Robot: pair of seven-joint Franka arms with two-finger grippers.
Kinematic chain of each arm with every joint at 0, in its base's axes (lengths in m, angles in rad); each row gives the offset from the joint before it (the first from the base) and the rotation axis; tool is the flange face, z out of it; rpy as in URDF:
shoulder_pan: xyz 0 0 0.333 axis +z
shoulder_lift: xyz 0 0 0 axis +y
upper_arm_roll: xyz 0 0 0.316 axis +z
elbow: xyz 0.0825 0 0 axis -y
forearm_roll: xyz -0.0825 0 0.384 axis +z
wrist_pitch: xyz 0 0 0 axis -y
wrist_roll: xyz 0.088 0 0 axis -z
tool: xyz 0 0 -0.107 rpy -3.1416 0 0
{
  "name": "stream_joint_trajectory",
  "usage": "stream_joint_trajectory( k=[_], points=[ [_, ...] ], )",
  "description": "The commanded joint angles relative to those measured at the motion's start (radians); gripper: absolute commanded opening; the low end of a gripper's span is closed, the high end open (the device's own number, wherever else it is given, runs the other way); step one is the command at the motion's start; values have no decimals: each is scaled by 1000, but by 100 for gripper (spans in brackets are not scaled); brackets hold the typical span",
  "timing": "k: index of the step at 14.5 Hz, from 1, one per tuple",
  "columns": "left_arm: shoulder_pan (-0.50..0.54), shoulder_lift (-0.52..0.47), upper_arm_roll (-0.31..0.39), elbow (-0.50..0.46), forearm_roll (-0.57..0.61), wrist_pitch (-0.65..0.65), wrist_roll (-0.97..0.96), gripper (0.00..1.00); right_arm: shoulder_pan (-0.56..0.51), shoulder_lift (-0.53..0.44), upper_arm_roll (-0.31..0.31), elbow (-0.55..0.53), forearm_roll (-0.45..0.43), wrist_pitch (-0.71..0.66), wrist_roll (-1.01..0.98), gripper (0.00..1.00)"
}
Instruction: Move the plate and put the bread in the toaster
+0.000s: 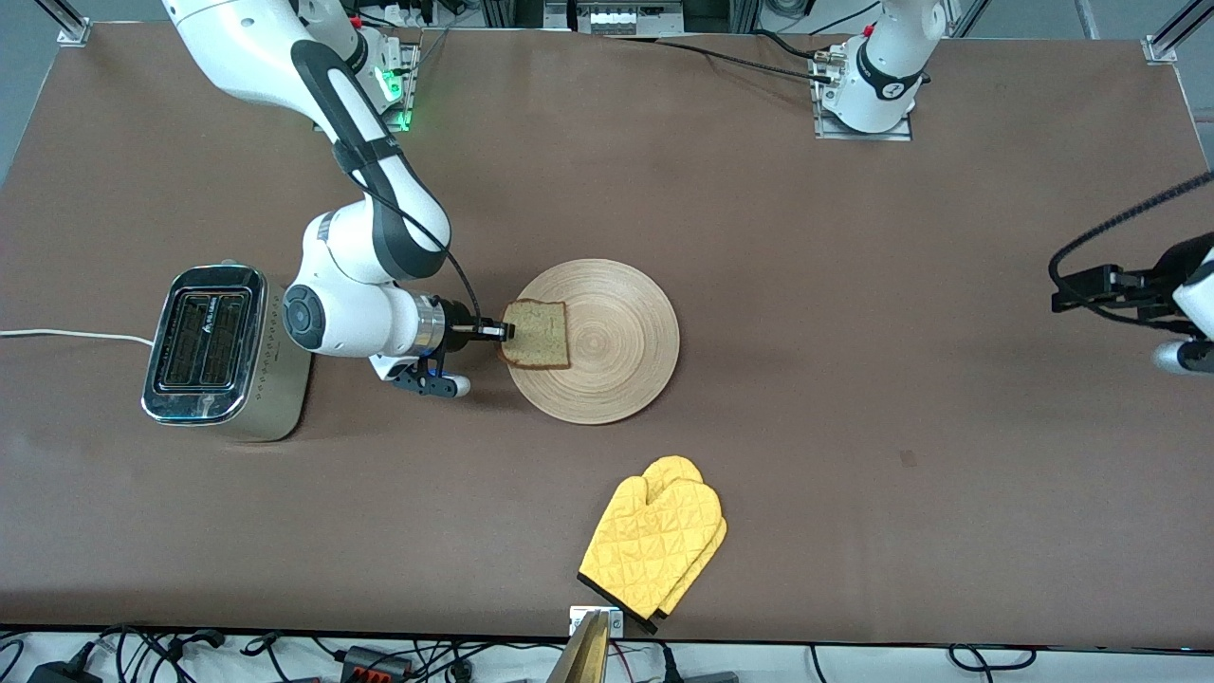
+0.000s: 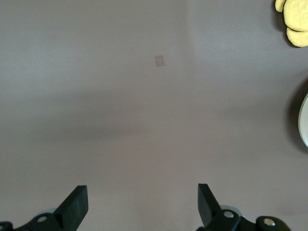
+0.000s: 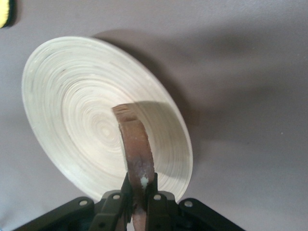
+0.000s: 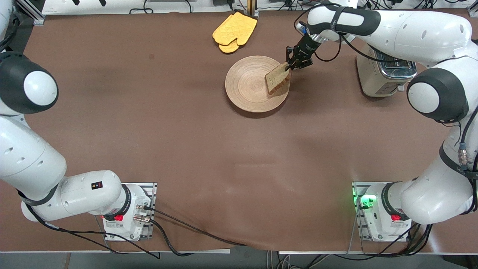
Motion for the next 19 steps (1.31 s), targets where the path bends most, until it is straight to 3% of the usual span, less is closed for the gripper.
stream_joint_trajectory(
  k=[1,3,5,8,12,14,16,19],
  points=[
    [6,-264,13,-372,4,184,-10,100,5,-48,-13,-1,2,-73,15,0],
    [6,-309,13,-432,-5,201,-13,100,-7,-111,-22,4,-100,-142,15,0],
    [6,-335,40,-465,-86,224,-17,100,-6,-174,-66,31,-261,-228,30,0],
    [-4,-383,79,-538,-107,268,-17,100,-6,-222,-131,128,-491,-410,35,0],
    [-15,-410,79,-568,-110,259,-69,100,-7,-231,-243,282,-623,-608,23,0],
    [-14,-406,77,-563,-108,256,-92,100,-9,-231,-265,336,-741,-688,11,0],
    [-15,-406,70,-558,-110,258,-85,100,-14,-229,-271,343,-844,-695,-40,0],
    [-14,-409,70,-564,-113,256,-91,100,-89,-206,-292,343,-850,-650,-127,0]
  ],
)
